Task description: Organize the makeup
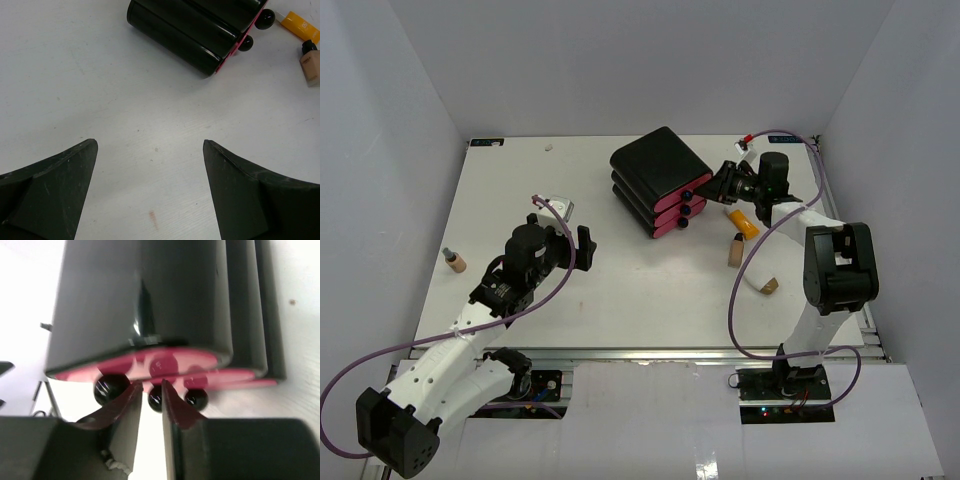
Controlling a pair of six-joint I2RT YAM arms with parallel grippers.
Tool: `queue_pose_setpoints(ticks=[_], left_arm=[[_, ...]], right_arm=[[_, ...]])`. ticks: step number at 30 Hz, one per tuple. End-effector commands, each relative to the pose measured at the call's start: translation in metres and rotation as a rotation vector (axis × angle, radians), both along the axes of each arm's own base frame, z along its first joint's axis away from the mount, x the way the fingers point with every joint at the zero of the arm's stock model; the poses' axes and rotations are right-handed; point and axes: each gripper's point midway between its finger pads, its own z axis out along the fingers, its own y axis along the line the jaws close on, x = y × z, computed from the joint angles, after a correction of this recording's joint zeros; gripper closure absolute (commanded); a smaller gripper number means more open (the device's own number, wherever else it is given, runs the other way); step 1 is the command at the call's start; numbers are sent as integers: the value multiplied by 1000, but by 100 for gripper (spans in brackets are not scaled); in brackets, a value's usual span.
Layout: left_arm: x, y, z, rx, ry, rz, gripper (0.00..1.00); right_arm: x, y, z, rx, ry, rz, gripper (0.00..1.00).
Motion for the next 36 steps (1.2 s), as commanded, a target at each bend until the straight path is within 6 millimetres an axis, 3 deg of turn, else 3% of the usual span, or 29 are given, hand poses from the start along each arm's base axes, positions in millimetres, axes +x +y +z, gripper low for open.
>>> queue_pose_setpoints(ticks=[1,9,17,22,30,36], left_arm=[[-1,-1,10,-15,-29,-14,3],[-1,-2,10,-16,-26,-19,3],[0,-1,5,-5,-16,-12,2],[2,1,4,-2,-13,-6,2],[2,0,4,-2,-11,-11,2],[2,1,4,-1,-11,-9,2]], right_arm=[[-15,-12,4,-66,-96,11,57],[-20,-11,-29,-98,-47,45,44],[-14,13,-48,-44,16,92,40],[-15,27,-47,-14,22,116,40],[-19,31,-40,30,23,113,39],[-6,32,-34,64,29,67,39]])
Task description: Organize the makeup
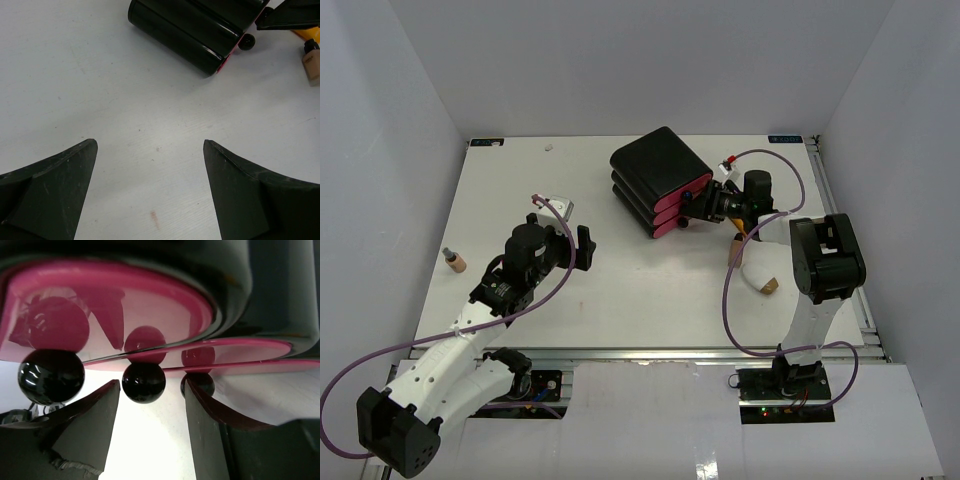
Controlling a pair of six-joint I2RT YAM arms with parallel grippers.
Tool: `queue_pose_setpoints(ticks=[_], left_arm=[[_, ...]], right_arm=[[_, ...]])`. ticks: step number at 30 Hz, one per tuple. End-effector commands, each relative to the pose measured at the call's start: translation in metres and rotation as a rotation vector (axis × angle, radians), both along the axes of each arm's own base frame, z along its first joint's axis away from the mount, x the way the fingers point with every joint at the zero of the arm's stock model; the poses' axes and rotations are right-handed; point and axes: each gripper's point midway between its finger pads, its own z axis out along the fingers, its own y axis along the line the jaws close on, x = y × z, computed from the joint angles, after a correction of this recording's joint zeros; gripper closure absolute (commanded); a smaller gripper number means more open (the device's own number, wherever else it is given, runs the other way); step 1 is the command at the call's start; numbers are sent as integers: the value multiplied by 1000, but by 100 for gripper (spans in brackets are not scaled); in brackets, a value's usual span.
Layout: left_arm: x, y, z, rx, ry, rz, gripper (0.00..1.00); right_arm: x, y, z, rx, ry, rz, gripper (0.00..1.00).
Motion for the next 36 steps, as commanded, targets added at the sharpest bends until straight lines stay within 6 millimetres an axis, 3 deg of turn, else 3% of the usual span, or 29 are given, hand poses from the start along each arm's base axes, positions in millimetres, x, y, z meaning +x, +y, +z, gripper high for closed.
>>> queue_pose_setpoints(ticks=[1,6,10,13,18,24,28,31,36], left_arm=[[1,-1,5,-5,-14,-9,2],[1,-1,3,-2,-10,-8,2],[1,0,4,-2,-12,-4,2],[1,1,3,-1,-11,-3,2],[1,1,6,-4,-18,-2,2],[0,1,8,-11,-24,-5,2],[-1,0,8,-14,-25,-8,2],[0,2,8,-12,-25,-2,2],[0,2,6,-11,-21,2,2]], right_arm=[[19,4,22,48,-63,-26,39],[26,5,22,47,-53,-45,45],[22,3,21,38,-60,-45,61],[13,-1,19,23,-61,-41,76],[-15,-12,8,-17,-39,-7,82],[-51,-34,3,-56,-31,12,80],[-70,-41,1,-91,-44,34,67],[-75,-42,0,-96,-39,35,57],[-75,-46,-2,-117,-49,24,49]])
